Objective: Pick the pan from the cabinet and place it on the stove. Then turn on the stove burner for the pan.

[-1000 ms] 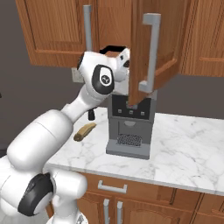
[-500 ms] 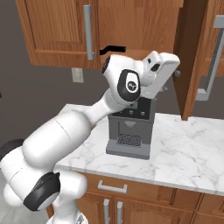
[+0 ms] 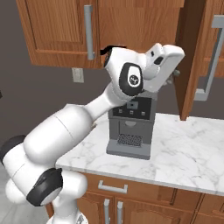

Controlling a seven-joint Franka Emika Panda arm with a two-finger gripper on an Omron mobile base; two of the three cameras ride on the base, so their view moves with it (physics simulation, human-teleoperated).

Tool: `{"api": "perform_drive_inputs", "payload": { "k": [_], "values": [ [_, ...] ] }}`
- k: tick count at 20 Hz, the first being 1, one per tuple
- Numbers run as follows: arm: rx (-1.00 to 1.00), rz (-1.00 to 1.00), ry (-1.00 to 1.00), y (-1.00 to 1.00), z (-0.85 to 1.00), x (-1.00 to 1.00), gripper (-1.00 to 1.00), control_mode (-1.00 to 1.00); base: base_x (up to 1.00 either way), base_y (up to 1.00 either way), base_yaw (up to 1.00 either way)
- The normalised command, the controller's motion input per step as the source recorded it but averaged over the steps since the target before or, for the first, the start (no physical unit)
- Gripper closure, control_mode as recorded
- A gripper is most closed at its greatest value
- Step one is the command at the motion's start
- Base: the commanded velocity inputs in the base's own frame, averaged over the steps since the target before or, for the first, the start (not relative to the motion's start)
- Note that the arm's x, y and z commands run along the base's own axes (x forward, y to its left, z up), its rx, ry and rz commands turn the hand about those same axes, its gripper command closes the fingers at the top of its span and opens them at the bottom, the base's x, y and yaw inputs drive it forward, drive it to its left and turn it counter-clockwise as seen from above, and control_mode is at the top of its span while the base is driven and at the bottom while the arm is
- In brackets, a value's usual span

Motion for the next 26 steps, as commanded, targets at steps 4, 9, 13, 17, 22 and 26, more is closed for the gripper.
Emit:
{"api": "perform_drive_inputs", "payload": {
  "k": [4,9,13,17,22,26],
  "values": [
    [0.0,0.04,-0.25,0.7,-0.06,-0.47,-1.0,-1.0,0.0,0.0,0.0],
    [0.03,0.03,-0.21,0.99,-0.03,-0.31,-1.0,-1.0,0.0,0.0,0.0],
    [0.06,0.03,-0.18,1.0,0.0,-0.24,-1.0,-1.0,0.0,0.0,0.0],
    [0.08,0.06,-0.07,0.92,0.0,-0.13,-1.0,-1.0,0.0,0.0,0.0],
    [0.1,0.08,-0.06,0.81,0.0,-0.03,-1.0,-1.0,0.0,0.0,0.0],
    [0.12,0.08,-0.05,0.73,0.0,0.0,-1.0,-1.0,0.0,0.0,0.0]
  ]
}}
